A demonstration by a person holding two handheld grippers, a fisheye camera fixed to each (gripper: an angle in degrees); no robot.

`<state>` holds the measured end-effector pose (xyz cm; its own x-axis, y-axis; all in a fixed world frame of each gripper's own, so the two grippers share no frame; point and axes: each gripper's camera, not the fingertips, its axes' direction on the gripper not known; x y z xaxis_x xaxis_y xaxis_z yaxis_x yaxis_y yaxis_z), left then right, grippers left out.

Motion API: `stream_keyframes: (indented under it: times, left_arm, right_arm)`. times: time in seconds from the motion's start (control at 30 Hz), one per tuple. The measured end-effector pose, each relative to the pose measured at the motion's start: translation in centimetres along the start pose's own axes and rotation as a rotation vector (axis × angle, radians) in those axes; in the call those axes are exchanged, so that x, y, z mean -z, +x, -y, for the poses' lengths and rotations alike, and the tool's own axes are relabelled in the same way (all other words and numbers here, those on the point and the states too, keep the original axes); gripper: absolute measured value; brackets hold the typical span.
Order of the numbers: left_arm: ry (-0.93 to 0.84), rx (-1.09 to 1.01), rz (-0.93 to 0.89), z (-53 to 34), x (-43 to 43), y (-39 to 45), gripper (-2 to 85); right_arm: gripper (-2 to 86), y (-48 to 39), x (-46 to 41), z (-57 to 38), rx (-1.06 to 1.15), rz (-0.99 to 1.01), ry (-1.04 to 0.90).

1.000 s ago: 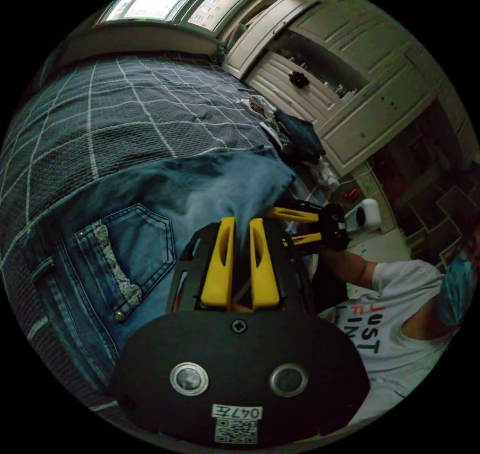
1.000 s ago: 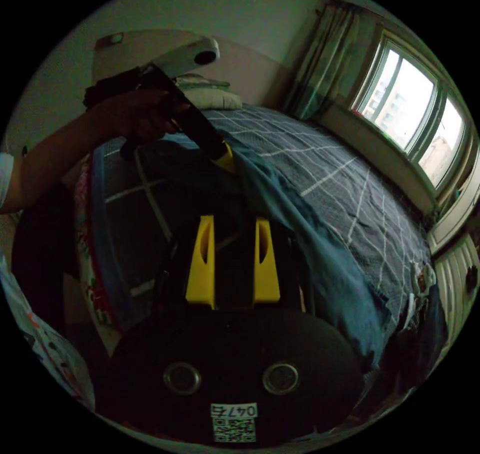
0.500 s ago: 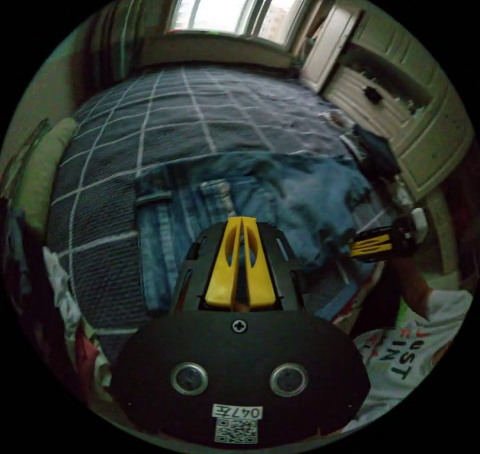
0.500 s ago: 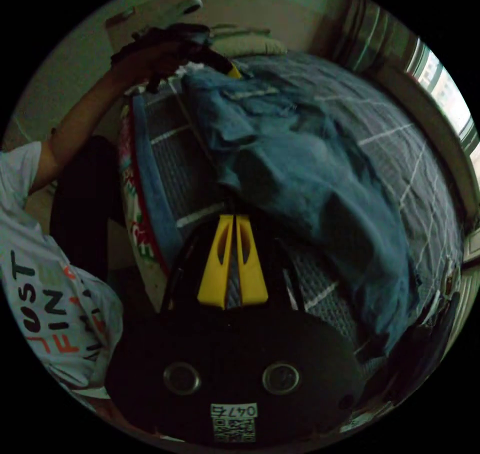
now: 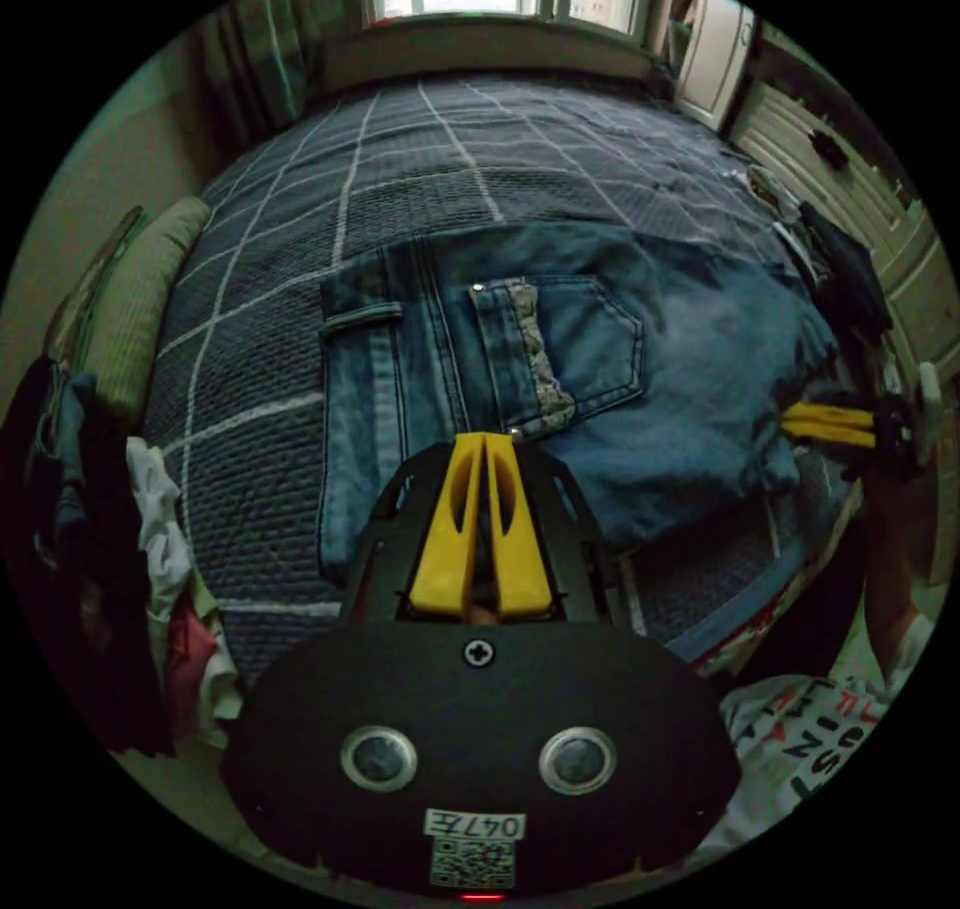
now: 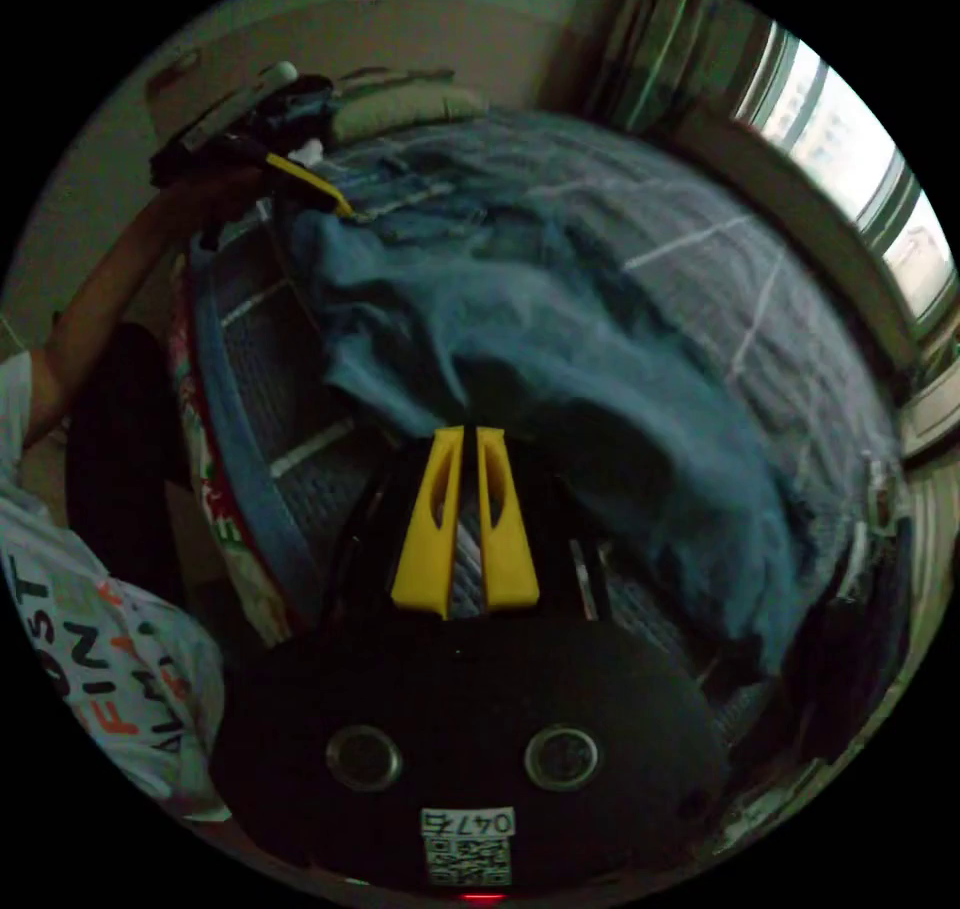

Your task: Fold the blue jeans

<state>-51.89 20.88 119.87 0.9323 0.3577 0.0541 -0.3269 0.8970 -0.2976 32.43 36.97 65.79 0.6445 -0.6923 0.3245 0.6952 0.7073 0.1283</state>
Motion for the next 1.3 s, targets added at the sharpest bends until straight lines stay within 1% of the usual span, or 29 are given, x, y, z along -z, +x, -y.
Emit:
stream_keyframes:
  times: [0.03,0.07,0.1,0.13,0.17,0.2,0.27,0.33,0.37,0.43,0.47,0.5,0.57,0.63,0.7,0.77,0.8,0.83,0.87,0.9,0.97,1.0,1.03,1.07,1.13,1.17,1.2,1.3]
  left_arm:
    - [0.009,0.003,0.001,0.0,0.3,0.0,-0.8]
    - [0.054,-0.001,0.025,-0.1,1.6,0.4,-0.8]
    - [0.124,-0.014,0.040,-0.4,3.4,1.2,-0.8]
    - [0.158,-0.029,0.031,-0.5,4.3,1.7,-0.8]
    - [0.217,-0.077,-0.014,-0.7,5.9,3.0,-0.8]
    - [0.256,-0.148,-0.068,-0.8,7.0,4.8,-0.8]
    - [0.245,-0.272,-0.129,-0.6,7.3,8.0,-0.8]
    - [0.215,-0.345,-0.126,-0.1,6.4,11.3,-0.8]
    - [0.197,-0.383,-0.098,0.3,5.4,13.4,-0.8]
    - [0.177,-0.415,-0.008,0.8,3.8,16.1,-0.8]
    - [0.161,-0.421,0.072,1.1,2.8,17.2,-0.8]
    - [0.148,-0.416,0.158,1.6,2.1,17.7,-0.8]
    - [0.161,-0.372,0.231,2.3,1.9,17.1,-0.8]
    - [0.208,-0.308,0.163,3.2,2.8,14.9,-0.8]
    - [0.273,-0.167,-0.007,5.3,3.7,9.8,-0.7]
    - [0.252,-0.113,-0.042,7.5,3.1,6.2,-0.7]
    - [0.200,-0.086,0.007,9.1,2.1,4.2,-0.6]
    - [0.181,-0.059,0.051,9.8,1.7,3.2,-0.6]
    - [0.161,-0.016,0.137,11.0,1.1,1.5,-0.4]
    - [0.170,0.000,0.176,11.8,1.0,0.4,-0.1]
    - [0.215,-0.031,0.173,12.9,1.3,-0.2,0.9]
    - [0.246,-0.062,0.196,13.6,1.5,-0.1,2.1]
    - [0.254,-0.080,0.222,13.9,1.6,0.0,4.8]
    - [0.238,-0.135,0.269,14.7,1.6,0.2,10.3]
    - [0.134,-0.220,0.227,16.2,1.0,-0.2,14.6]
    - [0.060,-0.256,0.156,17.1,0.5,-0.7,14.4]
    - [0.013,-0.275,0.134,17.8,0.0,-1.3,13.2]
    - [-0.049,-0.322,0.140,19.0,-1.7,-2.1,8.0]
  right_arm:
    - [1.0,1.2,-0.7,-0.7,-0.030,0.096,-0.009]
    - [1.2,2.2,0.7,-2.0,-0.060,0.118,0.078]
    - [1.3,2.9,1.9,-3.0,-0.087,0.103,0.136]
    - [2.3,4.5,4.3,-5.3,-0.156,0.053,0.246]
    - [4.0,6.7,6.3,-7.9,-0.250,-0.011,0.316]
    - [5.1,7.9,7.0,-9.3,-0.303,-0.054,0.334]
    - [7.5,13.9,8.5,-14.6,-0.501,-0.271,0.299]
    - [8.0,18.6,8.6,-17.2,-0.584,-0.348,0.246]
    - [8.1,21.4,8.4,-17.9,-0.597,-0.349,0.210]
    - [8.4,24.9,7.4,-17.7,-0.585,-0.337,0.156]
    - [8.7,26.7,6.5,-17.1,-0.564,-0.334,0.120]
    - [8.8,27.5,6.0,-16.8,-0.550,-0.333,0.101]
    - [9.5,30.4,3.7,-15.6,-0.509,-0.312,0.032]
    - [9.6,32.3,2.0,-15.1,-0.498,-0.273,-0.014]
    - [9.1,34.1,0.5,-14.9,-0.503,-0.197,-0.041]
    - [6.8,35.8,-0.7,-14.8,-0.505,-0.089,-0.053]
    - [6.2,36.0,-0.7,-14.9,-0.502,-0.076,-0.046]
    - [4.7,36.1,-0.7,-14.9,-0.492,-0.079,-0.033]
    - [3.0,35.9,-0.5,-14.8,-0.462,-0.103,-0.026]
    - [2.4,35.6,-0.4,-14.8,-0.444,-0.119,-0.023]
    - [0.8,34.5,0.1,-14.7,-0.358,-0.211,-0.014]
    - [0.6,34.3,0.2,-14.7,-0.341,-0.225,-0.017]
    - [0.5,33.9,0.3,-14.6,-0.316,-0.246,-0.030]
    - [0.4,33.6,0.4,-14.5,-0.292,-0.270,-0.037]
    - [0.3,33.2,0.7,-14.4,-0.264,-0.300,-0.041]
    - [0.3,33.0,0.8,-14.3,-0.253,-0.310,-0.042]
    - [0.3,33.0,0.8,-14.2,-0.249,-0.314,-0.043]
    - [0.3,32.9,0.8,-13.9,-0.230,-0.330,-0.055]
